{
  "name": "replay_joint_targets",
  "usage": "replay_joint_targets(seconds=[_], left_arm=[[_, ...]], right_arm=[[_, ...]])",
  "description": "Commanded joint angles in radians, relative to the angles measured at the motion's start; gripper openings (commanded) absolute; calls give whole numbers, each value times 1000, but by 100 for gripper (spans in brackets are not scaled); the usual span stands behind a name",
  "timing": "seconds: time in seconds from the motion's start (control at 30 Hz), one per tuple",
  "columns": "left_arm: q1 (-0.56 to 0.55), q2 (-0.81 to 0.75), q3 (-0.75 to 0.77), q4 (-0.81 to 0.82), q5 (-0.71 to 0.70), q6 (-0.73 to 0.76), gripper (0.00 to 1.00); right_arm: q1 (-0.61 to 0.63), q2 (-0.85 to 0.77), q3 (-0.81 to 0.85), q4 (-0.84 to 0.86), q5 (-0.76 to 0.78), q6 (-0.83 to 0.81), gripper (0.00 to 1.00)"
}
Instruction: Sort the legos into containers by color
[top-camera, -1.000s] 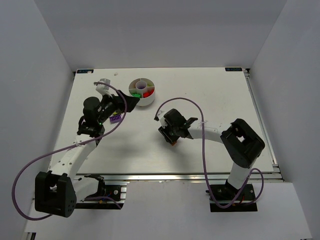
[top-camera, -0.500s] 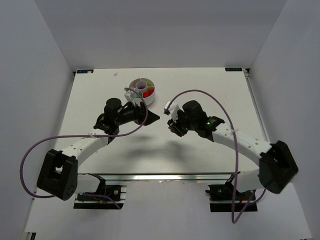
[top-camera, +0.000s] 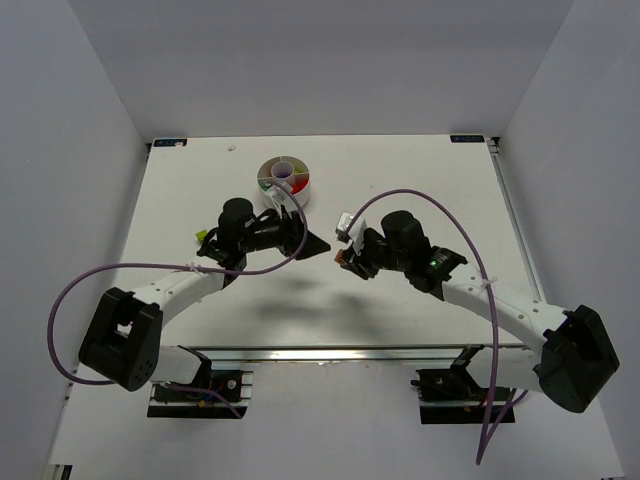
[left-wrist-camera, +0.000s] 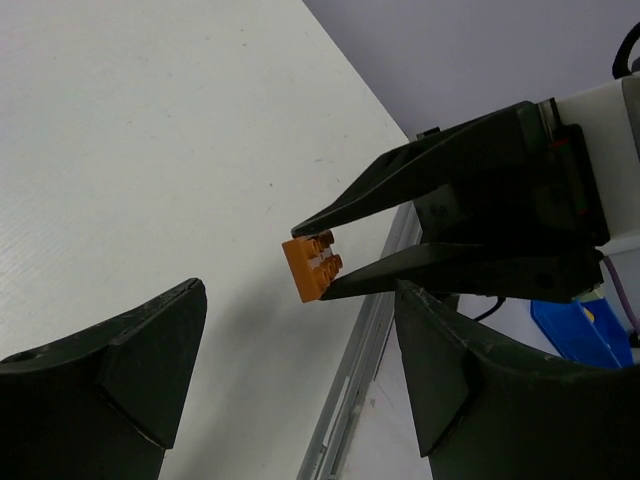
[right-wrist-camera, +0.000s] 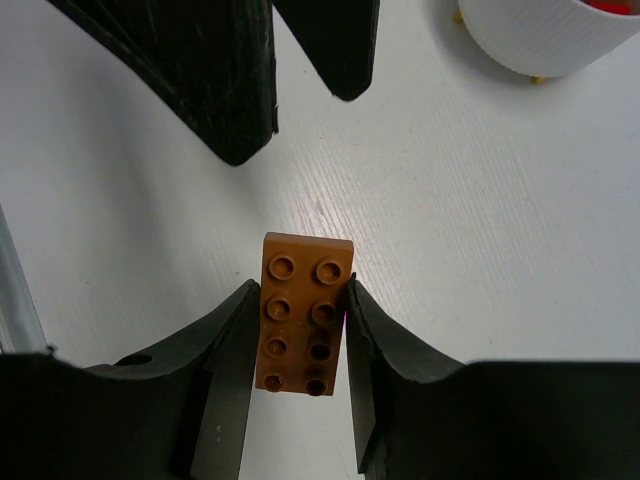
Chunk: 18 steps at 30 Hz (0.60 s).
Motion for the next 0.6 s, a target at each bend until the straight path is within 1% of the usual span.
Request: replay_joint_targets(seconds=[0.0, 0.13, 0.27, 0.57], left_arm=[[-21, -5, 18, 19, 54, 6, 85], [-44, 13, 32, -26, 51, 36, 84], [-59, 38, 39, -40, 56, 38, 81], [-84, 37, 38, -30, 67, 47, 79]], right_arm=[[2, -47, -9, 93, -32, -15, 0], [4, -84, -37, 126, -45, -18, 0], [4, -106, -55, 139, -69, -19, 0], [51, -94, -63, 147, -78, -38, 0]])
